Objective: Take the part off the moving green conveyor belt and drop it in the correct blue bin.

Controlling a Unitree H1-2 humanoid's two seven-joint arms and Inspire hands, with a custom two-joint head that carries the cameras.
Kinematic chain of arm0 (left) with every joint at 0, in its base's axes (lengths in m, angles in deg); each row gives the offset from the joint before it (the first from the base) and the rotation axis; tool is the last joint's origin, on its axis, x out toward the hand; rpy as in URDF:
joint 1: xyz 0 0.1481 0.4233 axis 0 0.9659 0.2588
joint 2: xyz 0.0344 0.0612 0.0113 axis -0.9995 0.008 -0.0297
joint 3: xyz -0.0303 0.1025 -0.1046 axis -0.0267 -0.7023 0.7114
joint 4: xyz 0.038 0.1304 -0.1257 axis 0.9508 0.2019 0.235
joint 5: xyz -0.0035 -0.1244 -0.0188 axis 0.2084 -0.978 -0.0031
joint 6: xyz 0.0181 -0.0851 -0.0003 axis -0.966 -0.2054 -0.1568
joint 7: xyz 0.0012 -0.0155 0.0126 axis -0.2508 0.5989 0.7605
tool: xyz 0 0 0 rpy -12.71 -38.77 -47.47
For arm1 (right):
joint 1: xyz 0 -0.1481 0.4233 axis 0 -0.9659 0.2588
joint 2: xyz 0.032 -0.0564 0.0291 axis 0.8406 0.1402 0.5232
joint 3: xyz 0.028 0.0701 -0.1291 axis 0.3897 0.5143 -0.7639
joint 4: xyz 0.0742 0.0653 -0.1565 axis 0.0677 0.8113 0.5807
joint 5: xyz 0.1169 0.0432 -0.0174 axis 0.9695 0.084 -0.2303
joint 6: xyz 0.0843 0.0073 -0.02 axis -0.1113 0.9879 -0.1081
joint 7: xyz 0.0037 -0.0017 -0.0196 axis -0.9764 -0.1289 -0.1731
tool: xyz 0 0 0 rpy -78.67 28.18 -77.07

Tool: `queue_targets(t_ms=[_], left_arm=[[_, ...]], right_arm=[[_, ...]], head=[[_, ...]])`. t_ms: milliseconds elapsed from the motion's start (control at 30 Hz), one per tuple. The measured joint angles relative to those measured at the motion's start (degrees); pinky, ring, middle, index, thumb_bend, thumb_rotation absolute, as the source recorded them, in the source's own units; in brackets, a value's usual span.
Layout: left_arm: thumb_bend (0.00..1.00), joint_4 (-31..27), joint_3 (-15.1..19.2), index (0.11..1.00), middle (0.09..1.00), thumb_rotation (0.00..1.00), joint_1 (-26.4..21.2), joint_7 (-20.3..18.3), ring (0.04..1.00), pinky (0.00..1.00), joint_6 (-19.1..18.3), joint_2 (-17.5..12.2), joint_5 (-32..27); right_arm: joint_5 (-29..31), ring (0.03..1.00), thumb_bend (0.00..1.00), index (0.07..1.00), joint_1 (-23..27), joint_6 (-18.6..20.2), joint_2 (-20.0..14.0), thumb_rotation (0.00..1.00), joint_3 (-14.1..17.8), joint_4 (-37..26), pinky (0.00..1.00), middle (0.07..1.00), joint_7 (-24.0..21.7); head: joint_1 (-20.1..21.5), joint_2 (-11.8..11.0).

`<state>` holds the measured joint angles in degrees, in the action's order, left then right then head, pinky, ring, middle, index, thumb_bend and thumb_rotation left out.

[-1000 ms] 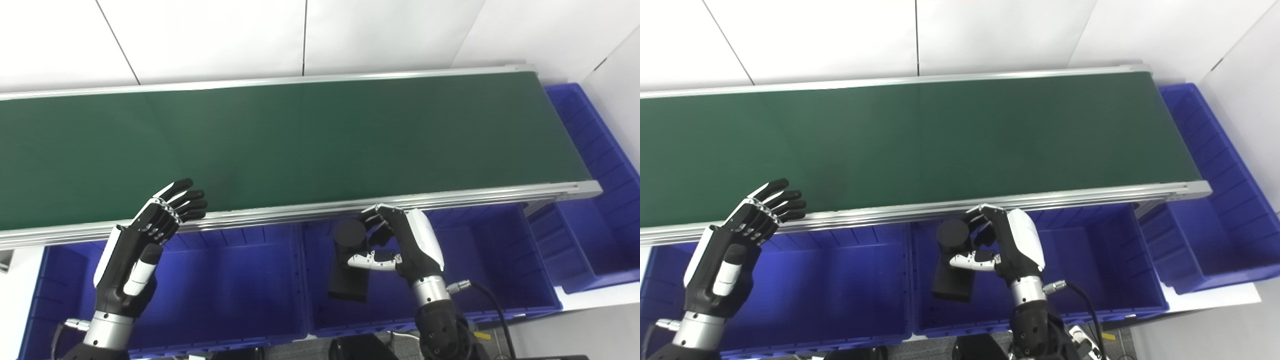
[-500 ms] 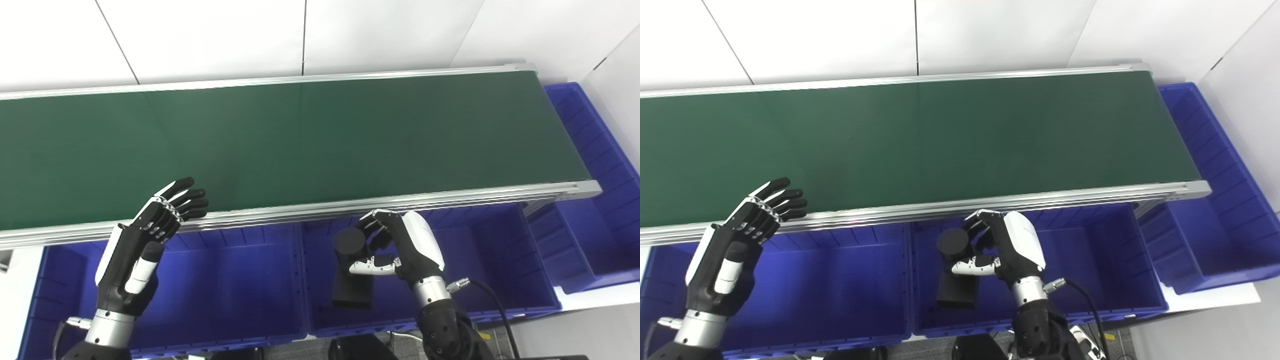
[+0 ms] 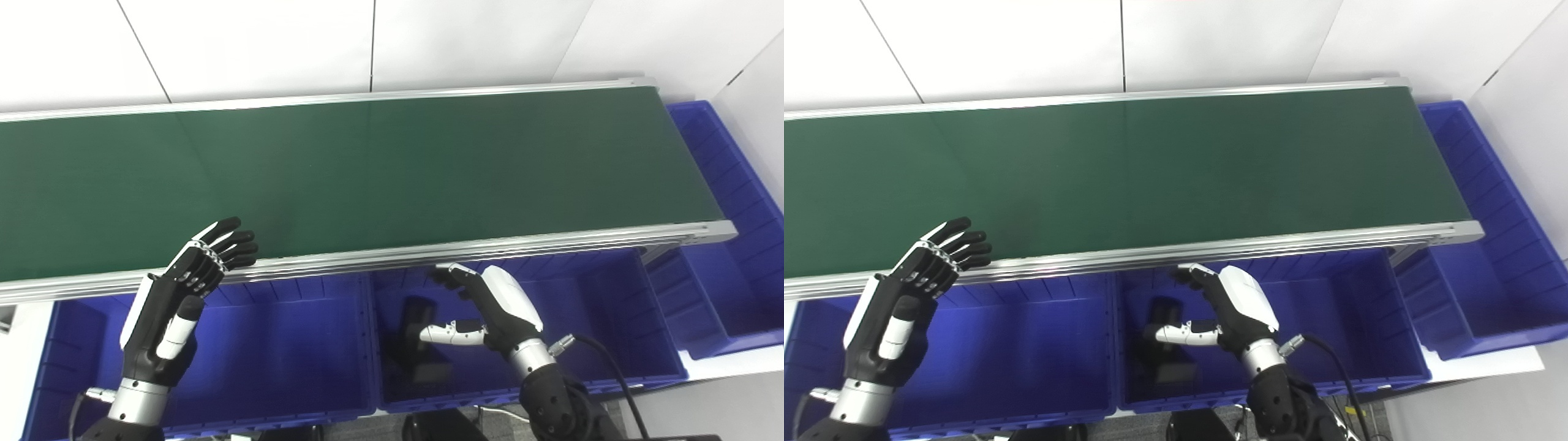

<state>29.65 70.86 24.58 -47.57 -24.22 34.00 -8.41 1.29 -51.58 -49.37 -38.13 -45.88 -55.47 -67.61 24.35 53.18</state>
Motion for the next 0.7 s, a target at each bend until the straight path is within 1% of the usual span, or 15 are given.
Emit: queue_targets(t_ms=[67, 300, 333, 400, 467, 533, 600, 633, 667, 700], left_arm=[[0.81, 0.11, 0.01, 0.838, 0.794, 0.82, 0.01, 0.0, 0.764, 0.73, 0.01, 0.11, 0.0], [0.83, 0.52, 0.0, 0.84, 0.795, 0.82, 0.01, 0.0, 0.766, 0.73, 0.75, 0.51, 0.17], [0.83, 0.57, 0.0, 0.839, 0.793, 0.82, 0.01, 0.0, 0.765, 0.73, 0.82, 0.56, 0.25], [0.84, 0.84, -0.02, 0.837, 0.792, 0.82, 0.01, 0.0, 0.763, 0.73, 1.04, 0.69, 0.92], [0.84, 1.44, -0.07, 0.837, 0.793, 0.82, 0.03, 0.0, 0.766, 0.73, 1.21, 0.9, 1.12], [0.83, 2.13, -0.19, 0.836, 0.792, 0.82, 0.04, -0.02, 0.766, 0.73, 1.49, 0.95, 1.19], [0.83, 2.51, -0.23, 0.837, 0.793, 0.82, 0.25, -0.1, 0.767, 0.74, 1.98, 0.95, 1.23], [0.83, 2.65, -0.26, 0.837, 0.793, 0.82, 0.33, -0.13, 0.768, 0.74, 2.38, 0.94, 1.27], [0.83, 2.84, -0.33, 0.838, 0.794, 0.82, 0.4, -0.14, 0.769, 0.74, 3.01, 0.94, 1.32], [0.82, 2.91, -0.38, 0.839, 0.795, 0.83, 0.48, -0.16, 0.769, 0.74, 3.45, 0.95, 1.43]], right_arm=[[0.0, 0.823, 0.76, 0.882, -0.07, 0.0, 0.02, 0.91, -0.09, -0.01, 0.73, 0.862, -0.29], [0.58, 0.797, 0.77, 0.889, -0.22, -0.02, 0.26, 0.87, 0.37, -0.05, 0.7, 0.859, -0.16], [0.8, 0.789, 0.77, 0.883, -0.28, -0.03, 0.34, 0.85, 0.5, -0.05, 0.69, 0.852, 0.05], [1.54, 0.78, 0.77, 0.874, -0.49, -0.08, 0.54, 0.85, 0.82, -0.03, 0.69, 0.843, 1.38], [2.39, 0.764, 0.76, 0.865, -0.81, -0.61, 0.71, 0.83, 1.25, 0.03, 0.68, 0.83, 2.73], [4.15, 0.755, 0.73, 0.855, -1.63, -2.52, 1.1, 0.82, 1.39, 0.07, 0.67, 0.824, 5.12], [6.0, 0.746, 0.72, 0.843, -2.46, -4.78, 1.69, 0.81, 1.41, -0.23, 0.67, 0.813, 7.2], [6.96, 0.743, 0.72, 0.838, -2.94, -5.64, 2.05, 0.8, 1.35, -0.54, 0.66, 0.808, 7.91], [8.45, 0.743, 0.71, 0.834, -3.56, -7.31, 2.61, 0.78, 1.25, -1.13, 0.66, 0.805, 8.71], [9.74, 0.747, 0.69, 0.829, -4.09, -8.32, 2.96, 0.75, 1.1, -1.85, 0.67, 0.803, 9.17]], head=[[-0.09, -0.09], [-0.53, -0.79], [-0.53, -0.79], [-1.23, -1.58], [-1.41, -1.67], [-2.89, -2.81], [-3.25, -3.08], [-3.69, -3.25], [-4.3, -3.6], [-5.35, -4.3]])
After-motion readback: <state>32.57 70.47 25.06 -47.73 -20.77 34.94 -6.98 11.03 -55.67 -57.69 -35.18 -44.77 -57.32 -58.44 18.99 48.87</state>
